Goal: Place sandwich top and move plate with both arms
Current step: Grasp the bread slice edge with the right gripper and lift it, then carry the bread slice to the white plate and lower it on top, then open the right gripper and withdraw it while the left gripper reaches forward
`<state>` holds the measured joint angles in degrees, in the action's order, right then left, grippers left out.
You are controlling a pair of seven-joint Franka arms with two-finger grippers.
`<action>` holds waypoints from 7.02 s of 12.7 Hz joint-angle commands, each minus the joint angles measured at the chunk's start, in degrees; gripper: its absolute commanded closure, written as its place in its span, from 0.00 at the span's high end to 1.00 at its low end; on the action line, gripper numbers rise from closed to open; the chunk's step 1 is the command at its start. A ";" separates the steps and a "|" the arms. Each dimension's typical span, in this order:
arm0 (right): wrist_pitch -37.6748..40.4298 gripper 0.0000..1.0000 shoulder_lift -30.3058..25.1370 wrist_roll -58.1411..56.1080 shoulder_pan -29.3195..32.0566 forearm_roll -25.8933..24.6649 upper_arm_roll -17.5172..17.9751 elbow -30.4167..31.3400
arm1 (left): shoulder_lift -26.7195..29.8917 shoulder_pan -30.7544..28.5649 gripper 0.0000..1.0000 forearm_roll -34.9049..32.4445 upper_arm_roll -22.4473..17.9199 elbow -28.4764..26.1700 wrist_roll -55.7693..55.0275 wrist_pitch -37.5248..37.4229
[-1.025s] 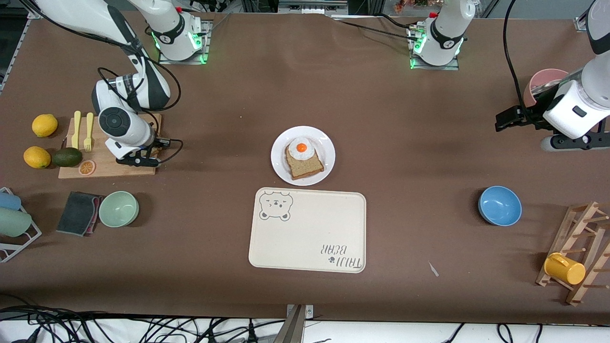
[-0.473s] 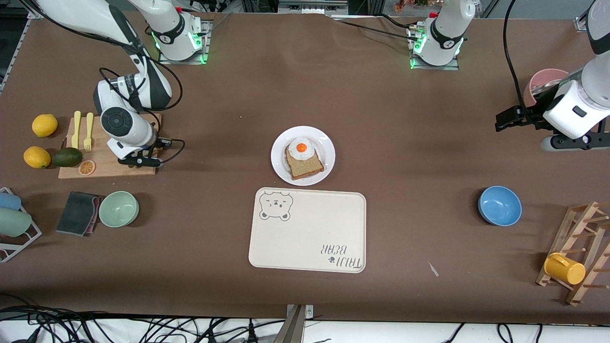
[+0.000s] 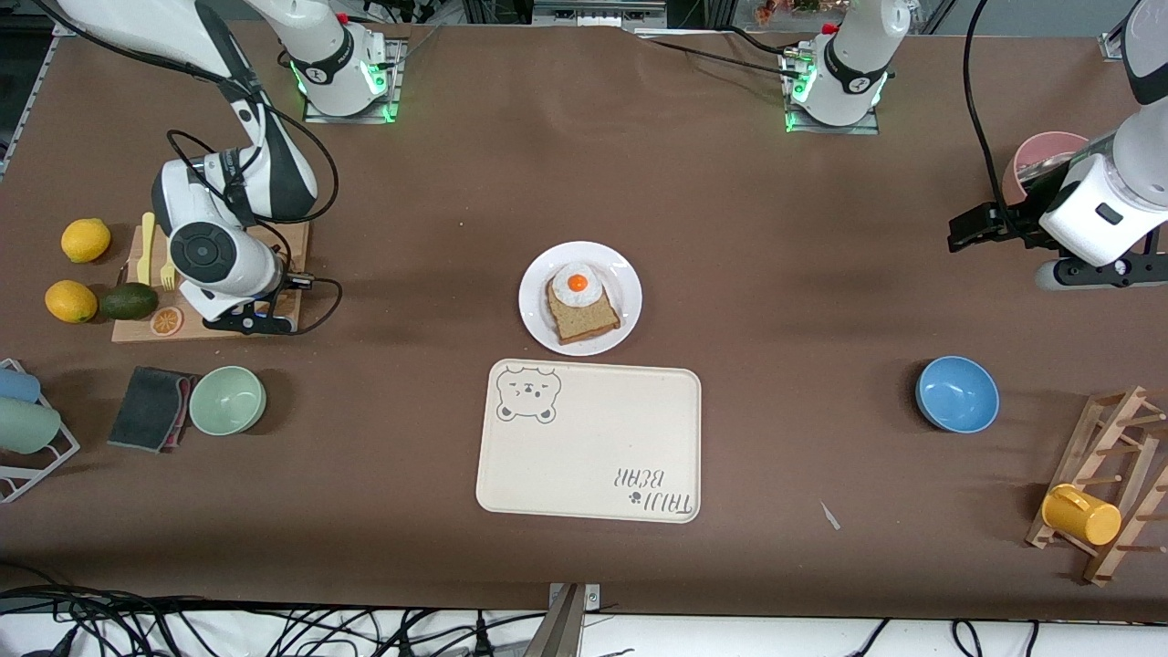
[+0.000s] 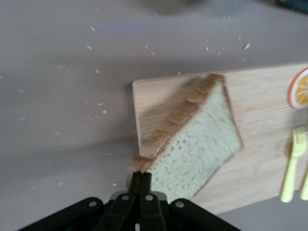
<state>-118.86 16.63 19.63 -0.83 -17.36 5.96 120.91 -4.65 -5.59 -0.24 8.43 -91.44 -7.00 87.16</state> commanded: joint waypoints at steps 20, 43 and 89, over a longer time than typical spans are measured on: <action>12.89 0.00 14.57 46.10 -22.19 16.66 15.49 -38.73 | 0.87 -0.22 1.00 0.59 -0.17 -1.28 1.20 0.56; 7.85 0.98 20.73 55.34 -27.38 10.07 15.40 -40.66 | 0.43 -0.92 1.00 0.68 -0.08 -1.28 1.29 -0.15; 16.11 1.00 -9.76 -14.53 -5.15 16.48 -7.54 -20.01 | -3.79 0.31 1.00 7.85 5.80 -30.71 0.41 38.60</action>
<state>-101.22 11.96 5.84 -7.23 -2.04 -1.79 95.87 -7.97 -5.31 2.70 13.59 -120.45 -7.19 123.08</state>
